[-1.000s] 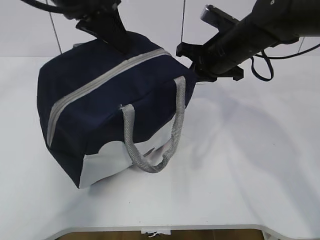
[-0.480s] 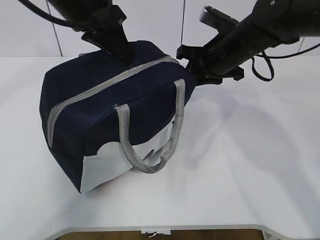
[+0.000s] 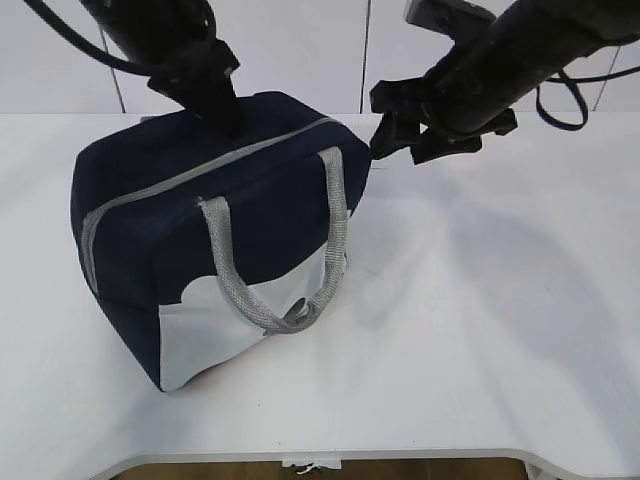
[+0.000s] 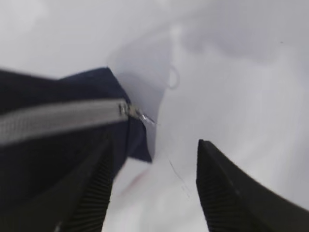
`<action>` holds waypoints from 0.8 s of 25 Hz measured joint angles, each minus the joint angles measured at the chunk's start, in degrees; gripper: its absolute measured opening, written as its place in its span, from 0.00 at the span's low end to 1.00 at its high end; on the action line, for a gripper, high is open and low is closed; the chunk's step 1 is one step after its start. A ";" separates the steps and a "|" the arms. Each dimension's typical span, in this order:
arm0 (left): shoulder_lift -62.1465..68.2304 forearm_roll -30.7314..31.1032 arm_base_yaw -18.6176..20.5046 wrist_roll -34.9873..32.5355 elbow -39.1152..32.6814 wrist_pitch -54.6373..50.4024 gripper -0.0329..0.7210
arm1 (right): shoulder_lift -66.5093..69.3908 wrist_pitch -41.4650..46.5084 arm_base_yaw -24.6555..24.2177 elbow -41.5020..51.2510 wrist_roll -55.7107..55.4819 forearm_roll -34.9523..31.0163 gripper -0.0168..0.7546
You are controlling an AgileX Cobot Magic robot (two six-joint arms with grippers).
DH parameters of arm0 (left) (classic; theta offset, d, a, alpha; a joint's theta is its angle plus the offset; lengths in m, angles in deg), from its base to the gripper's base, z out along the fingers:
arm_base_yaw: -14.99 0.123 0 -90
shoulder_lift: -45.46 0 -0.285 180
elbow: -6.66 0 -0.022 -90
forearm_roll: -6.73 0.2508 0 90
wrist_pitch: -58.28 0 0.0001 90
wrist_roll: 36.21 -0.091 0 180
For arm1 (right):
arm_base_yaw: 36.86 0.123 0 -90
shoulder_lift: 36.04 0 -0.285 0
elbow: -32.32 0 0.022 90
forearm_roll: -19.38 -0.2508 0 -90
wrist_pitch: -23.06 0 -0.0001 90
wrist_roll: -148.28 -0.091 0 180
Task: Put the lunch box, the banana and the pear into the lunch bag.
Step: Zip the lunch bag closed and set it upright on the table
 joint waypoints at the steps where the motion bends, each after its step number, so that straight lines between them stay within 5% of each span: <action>1: 0.48 0.14 0.00 0.00 0.00 0.00 0.04 | -0.66 1.12 0.00 0.00 -0.19 1.02 0.58; 7: 2.33 0.96 0.10 0.64 0.11 0.00 0.06 | -3.73 13.31 0.00 -0.12 -1.25 8.60 0.58; 12: 2.33 1.93 0.10 1.72 0.41 0.00 0.28 | -5.06 24.19 0.00 -2.34 -1.40 13.04 0.58; 20: -0.52 8.68 0.10 7.78 0.41 0.00 0.41 | -5.25 26.42 0.00 -2.72 -1.64 15.53 0.58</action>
